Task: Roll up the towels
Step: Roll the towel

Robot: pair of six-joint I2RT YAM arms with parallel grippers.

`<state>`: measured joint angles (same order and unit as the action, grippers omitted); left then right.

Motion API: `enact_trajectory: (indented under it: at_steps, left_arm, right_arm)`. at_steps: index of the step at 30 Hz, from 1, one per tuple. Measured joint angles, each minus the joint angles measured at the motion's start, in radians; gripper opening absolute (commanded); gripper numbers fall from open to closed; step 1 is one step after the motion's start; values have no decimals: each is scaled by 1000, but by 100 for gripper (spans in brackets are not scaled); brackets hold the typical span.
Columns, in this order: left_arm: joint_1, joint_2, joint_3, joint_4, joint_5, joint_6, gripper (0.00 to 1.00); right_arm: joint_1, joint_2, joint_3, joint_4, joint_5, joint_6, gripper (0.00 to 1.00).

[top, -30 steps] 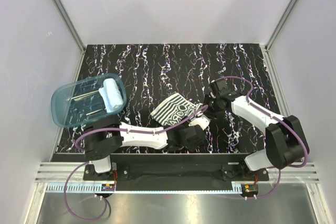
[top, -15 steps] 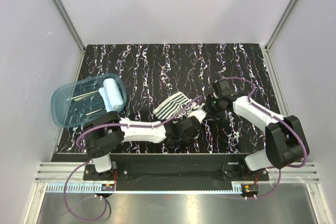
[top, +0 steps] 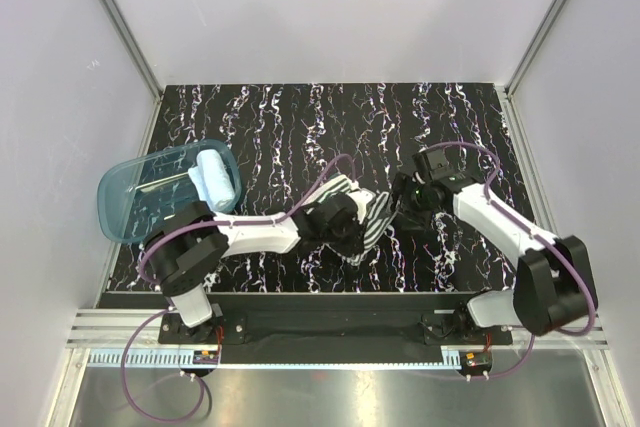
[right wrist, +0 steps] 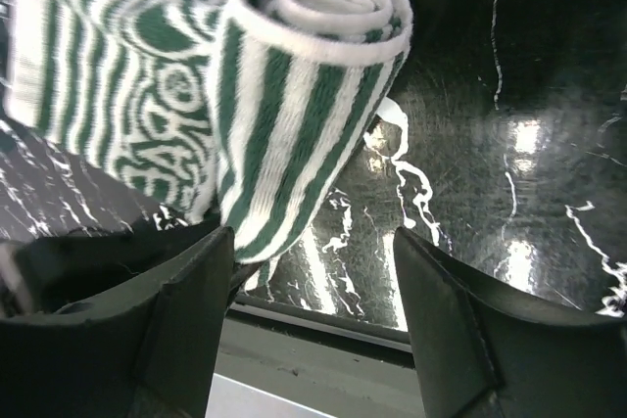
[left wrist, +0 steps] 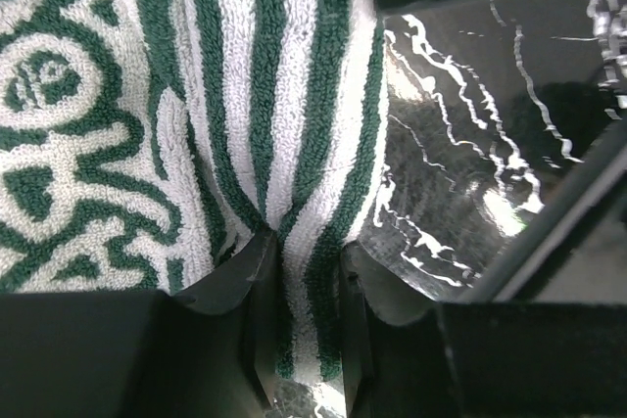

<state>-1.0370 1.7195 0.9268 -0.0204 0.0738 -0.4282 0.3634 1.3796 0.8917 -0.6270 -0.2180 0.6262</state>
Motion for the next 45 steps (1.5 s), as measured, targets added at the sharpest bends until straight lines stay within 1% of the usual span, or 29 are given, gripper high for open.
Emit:
enact_trajectory:
  at_steps: [5,8,11,12,17,23,27,32,38,41,44,45]
  left_arm:
    - [64,0,0,2,142,-43,9]
    - [105,0,-9,15,236,-79,15]
    - [156,12,-24,44,346,-129,18]
    - [175,24,-24,53,382,-146,18]
    - [254,91,-33,135,547,-239,18]
    - [321,142,-85,276,685,-346,18]
    - [341,175,-105,359,743,-393,18]
    - [364,201,-130,443,789,-444,18]
    - [379,217,-142,486,817,-475,19]
    - [382,225,-142,496,824,-485,20]
    - [384,229,-142,501,831,-491,22]
    - [385,229,-142,501,831,-492,23]
  right_arm:
    - [-1,-140,2,-2,16,8,76]
    - [-2,-245,-7,35,3,16,76]
    - [-3,-296,-45,93,-32,31,76]
    - [-3,-301,-65,113,-46,39,76]
    - [-3,-296,-194,201,-115,90,75]
    - [-3,-290,-262,277,-150,132,75]
    - [-3,-241,-294,357,-169,146,75]
    - [-3,-150,-332,459,-179,160,71]
    - [-3,-55,-369,581,-191,179,70]
    - [-2,-14,-378,650,-197,188,63]
    - [3,19,-389,723,-214,200,44]
    - [5,29,-391,746,-218,205,32]
